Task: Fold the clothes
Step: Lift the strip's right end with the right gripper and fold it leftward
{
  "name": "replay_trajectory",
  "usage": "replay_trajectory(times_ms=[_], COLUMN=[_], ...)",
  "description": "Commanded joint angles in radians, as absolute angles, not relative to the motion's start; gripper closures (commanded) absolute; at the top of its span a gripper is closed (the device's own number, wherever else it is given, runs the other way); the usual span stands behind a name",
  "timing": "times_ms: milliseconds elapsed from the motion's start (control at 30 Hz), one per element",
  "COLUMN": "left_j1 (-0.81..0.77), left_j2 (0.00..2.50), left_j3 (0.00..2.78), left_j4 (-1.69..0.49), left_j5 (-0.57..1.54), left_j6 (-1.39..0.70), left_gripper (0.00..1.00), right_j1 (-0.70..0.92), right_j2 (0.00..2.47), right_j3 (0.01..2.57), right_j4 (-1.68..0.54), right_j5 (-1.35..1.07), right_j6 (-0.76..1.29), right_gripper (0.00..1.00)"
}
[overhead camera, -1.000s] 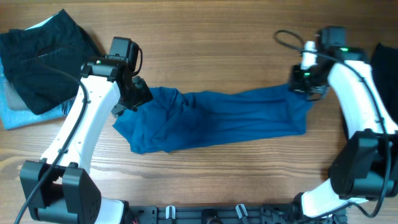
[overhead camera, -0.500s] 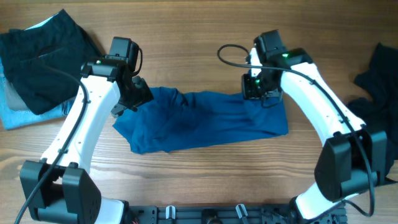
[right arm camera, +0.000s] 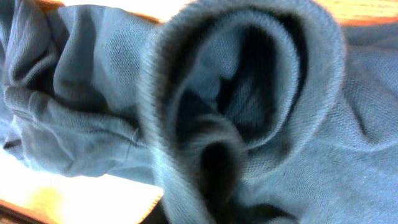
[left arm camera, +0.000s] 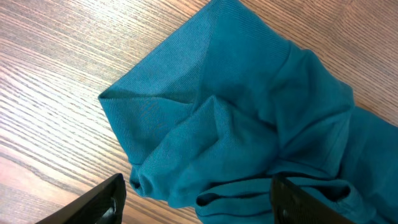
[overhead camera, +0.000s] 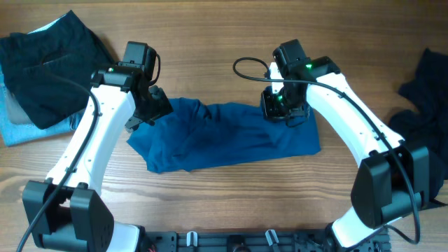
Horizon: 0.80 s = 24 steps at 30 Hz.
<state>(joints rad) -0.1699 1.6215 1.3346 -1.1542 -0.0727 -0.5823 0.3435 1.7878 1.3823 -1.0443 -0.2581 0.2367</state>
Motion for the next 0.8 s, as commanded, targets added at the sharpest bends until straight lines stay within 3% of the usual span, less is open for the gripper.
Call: replay_trajectory(times_ms=[0,133,333,467,767], left_j1=[-0.165,-0.165,-0.165,-0.165,-0.138], left_j2=[1.604,1.604,1.604,1.605,1.703], left_j3=[1.349,1.349,1.349,1.341,1.196], left_j4=[-1.151,-1.152,-1.152,-1.159,-1.045], left_j5=[-0.064,-0.064,-0.064,-0.049,-0.008], left_j6=[-0.592,-0.592,-0.588,-0.546,-0.383], left_gripper=[0.26,0.26,0.23,0.09,0.03], right_j1=[0.35,0.35,0.35,0.339,0.24], right_j2=[1.81,1.81,1.81,1.807,1.782], right_j3=[1.399,1.399,1.399,1.399,1.399], right_j4=[-1.057,-1.06,-1.09,-1.096,-1.132], right_j5=[-0.291,-0.279,-0.062,0.055,0.067], right_j6=[0.243,0.236,0.308,0.359,0.392], right_gripper=[0.64,0.61,0.62,0.63,0.61])
